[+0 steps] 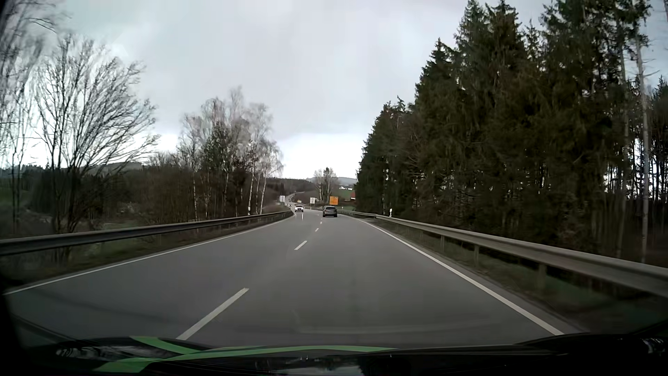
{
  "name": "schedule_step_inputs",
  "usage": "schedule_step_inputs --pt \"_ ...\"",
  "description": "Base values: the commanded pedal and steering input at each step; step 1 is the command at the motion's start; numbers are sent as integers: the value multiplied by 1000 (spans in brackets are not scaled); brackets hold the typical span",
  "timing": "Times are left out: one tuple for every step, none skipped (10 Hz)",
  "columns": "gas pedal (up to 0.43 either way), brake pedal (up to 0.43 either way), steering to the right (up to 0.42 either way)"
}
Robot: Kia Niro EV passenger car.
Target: Follow the waypoints while adhering to traffic rules and regulations
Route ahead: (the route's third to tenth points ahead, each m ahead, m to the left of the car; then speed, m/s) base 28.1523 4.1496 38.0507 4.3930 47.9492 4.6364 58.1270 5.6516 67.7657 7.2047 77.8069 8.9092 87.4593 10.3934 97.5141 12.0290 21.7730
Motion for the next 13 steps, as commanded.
schedule_step_inputs --pt "87 0 -10" --pt "87 0 -10" --pt "87 0 -10" --pt "87 0 -10" --pt "87 0 -10" --pt "87 0 -10" --pt "87 0 -10" --pt "87 0 -11" --pt "87 0 -12" --pt "87 0 -14" --pt "87 0 -16" --pt "87 0 -16" --pt "87 0 -15"
